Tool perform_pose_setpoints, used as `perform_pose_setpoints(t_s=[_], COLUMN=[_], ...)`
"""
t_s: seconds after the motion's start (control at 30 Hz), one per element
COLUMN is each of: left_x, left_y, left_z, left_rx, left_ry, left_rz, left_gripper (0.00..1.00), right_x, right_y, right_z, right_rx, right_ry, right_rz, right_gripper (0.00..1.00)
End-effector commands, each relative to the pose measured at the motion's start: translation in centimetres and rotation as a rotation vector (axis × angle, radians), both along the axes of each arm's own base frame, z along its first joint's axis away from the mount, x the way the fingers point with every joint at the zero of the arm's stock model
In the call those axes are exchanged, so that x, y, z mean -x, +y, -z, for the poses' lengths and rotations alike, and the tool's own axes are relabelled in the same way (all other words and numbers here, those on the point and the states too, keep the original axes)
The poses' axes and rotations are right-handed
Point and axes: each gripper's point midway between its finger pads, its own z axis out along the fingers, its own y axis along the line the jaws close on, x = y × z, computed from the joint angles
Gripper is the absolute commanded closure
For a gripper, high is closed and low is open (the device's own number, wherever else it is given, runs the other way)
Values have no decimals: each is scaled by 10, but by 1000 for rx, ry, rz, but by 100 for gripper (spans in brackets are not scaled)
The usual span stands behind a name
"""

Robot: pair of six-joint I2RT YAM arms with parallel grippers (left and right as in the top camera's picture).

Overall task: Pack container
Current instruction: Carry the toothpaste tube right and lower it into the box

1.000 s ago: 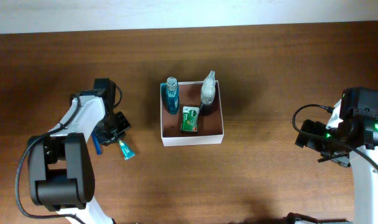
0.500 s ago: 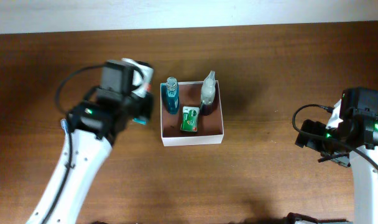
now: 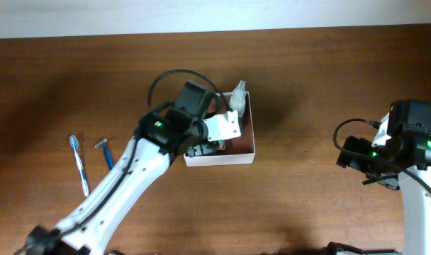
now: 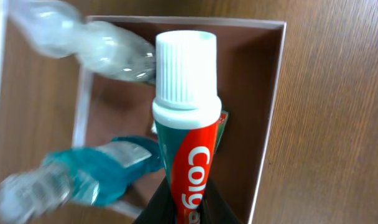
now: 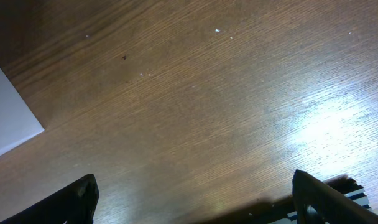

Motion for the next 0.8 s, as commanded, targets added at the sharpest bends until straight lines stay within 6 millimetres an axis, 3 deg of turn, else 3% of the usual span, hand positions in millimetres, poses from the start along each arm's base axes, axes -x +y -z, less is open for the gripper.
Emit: perform_pose_setpoints(t_s=[0.0, 0.2, 0.33, 0.43, 0.5, 0.57, 0.7, 0.77], left_x=[2, 2, -1, -1, -3, -5, -11, -15], left_y=[-10, -14, -16, -17, -18, -19, -16, 3], left_z=[20, 51, 59, 57, 50, 37, -13, -39], left_rx=[-36, -65, -68, -57, -35, 2, 128, 178], left_ry=[26, 101, 110, 114, 114, 108, 76, 41], left_rz=[82, 91, 88, 69, 32, -19, -179, -297], left_gripper=[89, 89, 86, 43, 33, 3, 1, 1], right_x=[0, 0, 0, 0, 0, 0, 0, 0], right_y=[-1, -1, -1, -1, -1, -1, -1, -1], right_z=[2, 2, 2, 2, 2, 2, 2, 2], right_rx=[-5, -5, -5, -5, -5, -5, -5, -4], right_ry=[2, 2, 2, 2, 2, 2, 2, 2], right_rz=[14, 14, 14, 14, 14, 14, 13, 14], right_gripper=[8, 8, 9, 8, 9, 8, 8, 8])
